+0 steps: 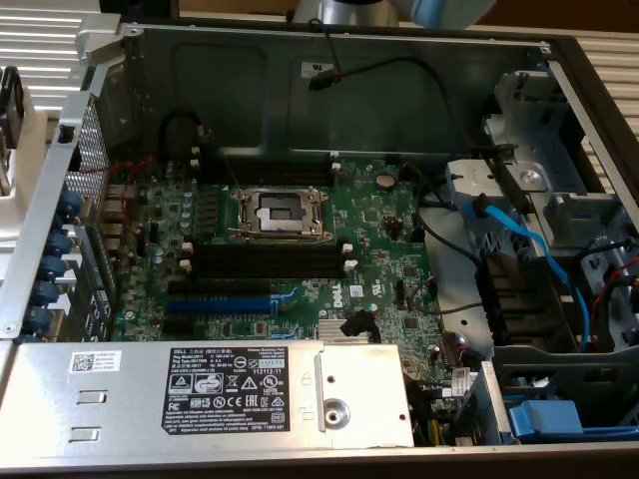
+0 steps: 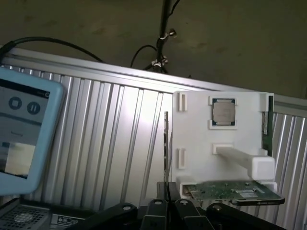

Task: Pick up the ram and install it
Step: 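Pick up the ram and move it above insertion slot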

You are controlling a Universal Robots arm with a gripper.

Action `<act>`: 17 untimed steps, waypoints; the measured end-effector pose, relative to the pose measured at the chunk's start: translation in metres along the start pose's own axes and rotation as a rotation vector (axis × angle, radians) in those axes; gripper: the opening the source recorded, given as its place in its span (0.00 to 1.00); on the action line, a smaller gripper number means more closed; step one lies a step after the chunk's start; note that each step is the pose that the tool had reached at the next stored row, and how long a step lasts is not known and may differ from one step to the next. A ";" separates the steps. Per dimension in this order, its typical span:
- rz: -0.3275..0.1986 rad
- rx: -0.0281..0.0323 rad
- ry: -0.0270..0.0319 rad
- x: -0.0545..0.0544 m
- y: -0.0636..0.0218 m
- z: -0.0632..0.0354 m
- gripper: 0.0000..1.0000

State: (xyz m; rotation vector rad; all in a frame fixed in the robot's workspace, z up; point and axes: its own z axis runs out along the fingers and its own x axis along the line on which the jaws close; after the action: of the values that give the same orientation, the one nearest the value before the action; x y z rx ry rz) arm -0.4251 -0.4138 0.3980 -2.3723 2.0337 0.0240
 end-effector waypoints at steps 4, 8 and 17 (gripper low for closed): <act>0.000 0.0001 -0.0008 0.009 -0.0136 -0.0038 0.12; 0.000 0.0000 -0.0015 0.019 -0.0272 -0.0078 0.12; 0.000 -0.0006 -0.0027 0.039 -0.0560 -0.0177 0.12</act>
State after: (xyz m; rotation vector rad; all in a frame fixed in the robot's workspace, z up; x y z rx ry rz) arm -0.3638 -0.4445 0.4150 -2.3711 2.0330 0.0279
